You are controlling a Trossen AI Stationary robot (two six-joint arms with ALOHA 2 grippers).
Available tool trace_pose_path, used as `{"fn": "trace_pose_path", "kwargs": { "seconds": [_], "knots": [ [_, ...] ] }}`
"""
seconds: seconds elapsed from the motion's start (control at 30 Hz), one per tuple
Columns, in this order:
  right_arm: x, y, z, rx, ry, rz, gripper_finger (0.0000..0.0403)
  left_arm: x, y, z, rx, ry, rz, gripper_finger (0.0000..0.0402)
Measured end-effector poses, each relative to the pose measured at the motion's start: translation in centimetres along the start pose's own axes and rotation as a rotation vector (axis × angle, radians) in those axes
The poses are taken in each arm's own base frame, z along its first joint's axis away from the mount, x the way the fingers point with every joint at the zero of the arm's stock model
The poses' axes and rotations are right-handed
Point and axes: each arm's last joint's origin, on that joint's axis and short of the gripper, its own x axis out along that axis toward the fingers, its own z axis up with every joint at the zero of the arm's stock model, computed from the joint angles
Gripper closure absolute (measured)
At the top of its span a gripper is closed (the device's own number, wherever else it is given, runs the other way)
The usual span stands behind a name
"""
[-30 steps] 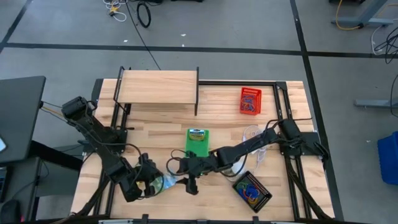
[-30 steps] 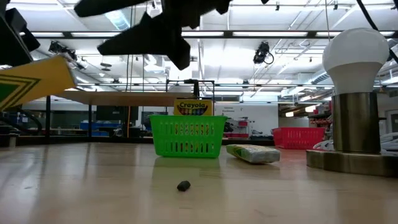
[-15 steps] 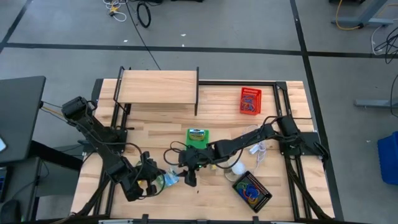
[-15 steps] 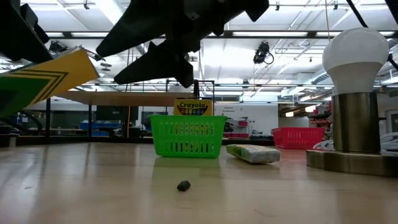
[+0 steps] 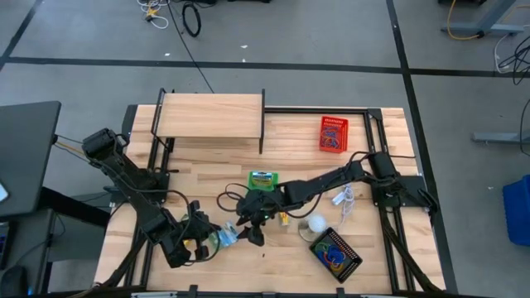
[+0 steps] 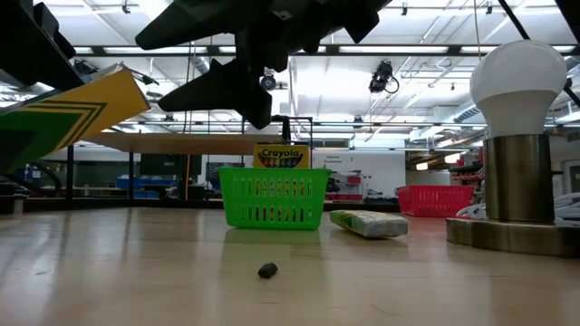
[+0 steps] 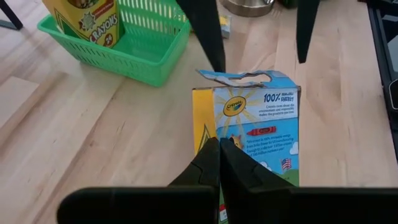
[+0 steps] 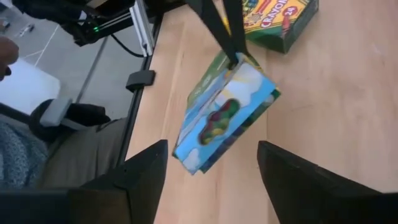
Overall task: Pick & Place Office Desk Supplies
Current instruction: Put the yellow crayon box into the green basket
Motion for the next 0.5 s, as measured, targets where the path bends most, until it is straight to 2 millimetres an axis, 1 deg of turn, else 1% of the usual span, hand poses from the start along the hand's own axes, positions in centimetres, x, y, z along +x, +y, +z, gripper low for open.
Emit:
{"fn": "trace_pose_path", "kwargs": {
  "seconds": [0.1,0.3,0.5],
  "knots": [
    [-0.1,-0.4,0.2,0.031,-0.004,-0.004,0.014,0.0,0.0,0.0,0.007,-0.011,0.006,0.0401],
    [-0.4,-1.3,0.8,0.072,-0.026,0.006,0.014,0.0,0.1,0.1,0.017,-0.032,0.02,0.0401],
    [-0.6,-1.7,1.2,0.084,-0.054,0.009,0.0139,0.0,0.1,0.2,0.031,-0.062,0.04,0.0401]
  ]
}}
